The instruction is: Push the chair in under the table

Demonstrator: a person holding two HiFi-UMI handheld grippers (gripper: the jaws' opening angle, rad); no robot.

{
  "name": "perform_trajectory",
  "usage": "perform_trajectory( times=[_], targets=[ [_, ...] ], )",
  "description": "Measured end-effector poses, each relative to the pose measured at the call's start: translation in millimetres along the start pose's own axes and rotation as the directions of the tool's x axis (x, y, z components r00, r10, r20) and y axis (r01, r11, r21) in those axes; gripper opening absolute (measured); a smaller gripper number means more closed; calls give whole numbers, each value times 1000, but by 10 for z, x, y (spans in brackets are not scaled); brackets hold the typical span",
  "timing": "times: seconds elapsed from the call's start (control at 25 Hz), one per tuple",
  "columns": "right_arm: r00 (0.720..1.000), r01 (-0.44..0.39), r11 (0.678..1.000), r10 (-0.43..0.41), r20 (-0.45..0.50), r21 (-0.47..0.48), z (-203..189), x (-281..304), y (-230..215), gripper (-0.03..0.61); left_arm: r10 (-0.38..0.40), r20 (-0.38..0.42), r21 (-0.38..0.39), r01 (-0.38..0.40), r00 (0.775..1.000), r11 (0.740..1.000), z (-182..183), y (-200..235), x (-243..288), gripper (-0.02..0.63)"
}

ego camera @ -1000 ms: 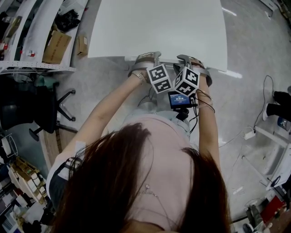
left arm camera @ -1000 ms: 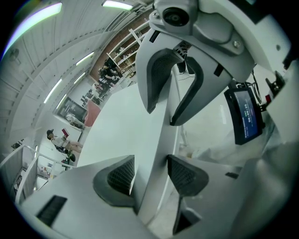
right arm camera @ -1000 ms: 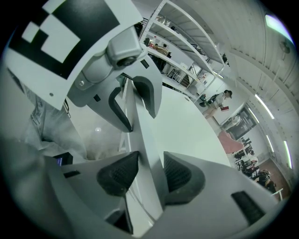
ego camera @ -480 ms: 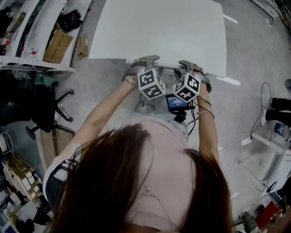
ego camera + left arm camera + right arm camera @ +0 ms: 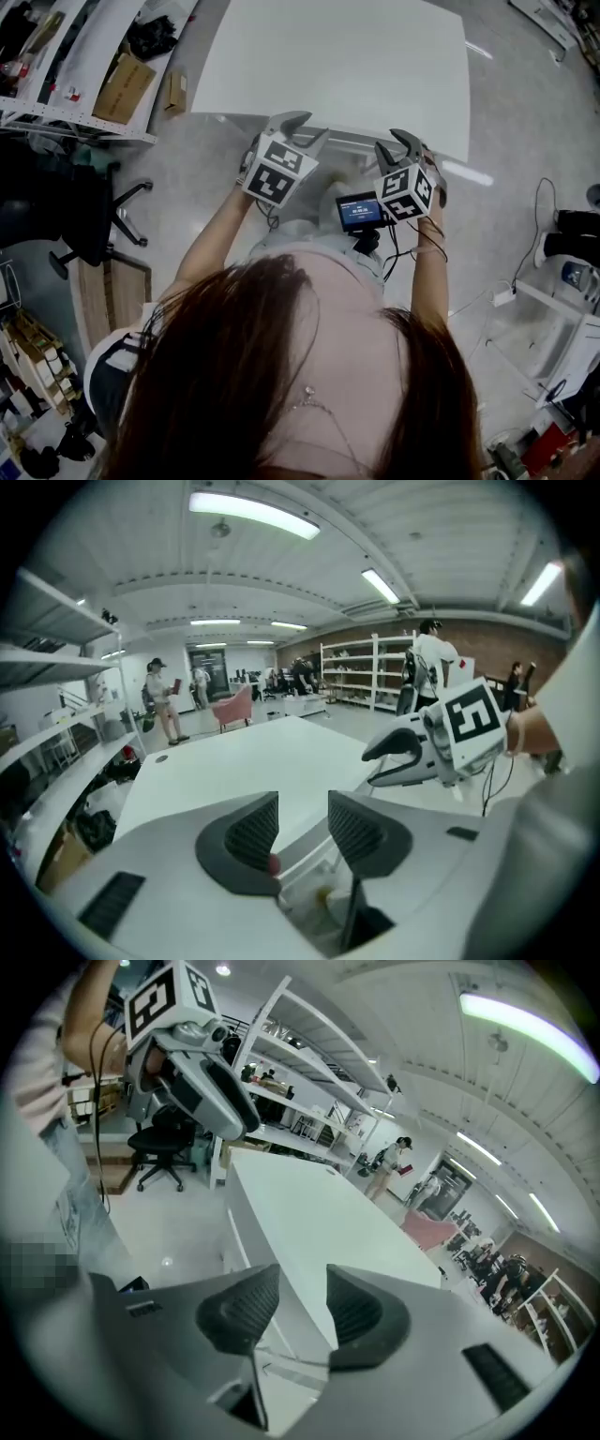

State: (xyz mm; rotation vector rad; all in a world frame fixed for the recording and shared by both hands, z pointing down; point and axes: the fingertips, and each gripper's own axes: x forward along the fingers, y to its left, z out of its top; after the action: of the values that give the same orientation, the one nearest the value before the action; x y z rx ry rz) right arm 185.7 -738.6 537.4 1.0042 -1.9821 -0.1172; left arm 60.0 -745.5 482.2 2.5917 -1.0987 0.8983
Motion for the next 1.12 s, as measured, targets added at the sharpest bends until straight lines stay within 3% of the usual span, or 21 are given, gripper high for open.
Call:
perform_trajectory(
  times=[0.16,0.36,0.68,0.88,1.12],
  targets=[
    [996,62,995,-66,53,80,73,-225,-80,169,13,84,-143,-1,996,990,132,3,-313,152],
    [988,105,982,-121,95,158,257,-454,-37,152,26,144,-249,11,989,969,158,34,-630,94],
    [971,136,963,-176,162,233,464,-720,21,110,62,201,-353,13,978,935,199,27,-928,37],
    [962,127,950,-188,197,285,441,-845,13,89,62,205,-371,19,977,928,237,-117,-983,18],
    [954,118,936,-200,226,331,328,-1038,-12,81,68,266,-405,48,962,913,359,-367,-1025,11]
  ],
)
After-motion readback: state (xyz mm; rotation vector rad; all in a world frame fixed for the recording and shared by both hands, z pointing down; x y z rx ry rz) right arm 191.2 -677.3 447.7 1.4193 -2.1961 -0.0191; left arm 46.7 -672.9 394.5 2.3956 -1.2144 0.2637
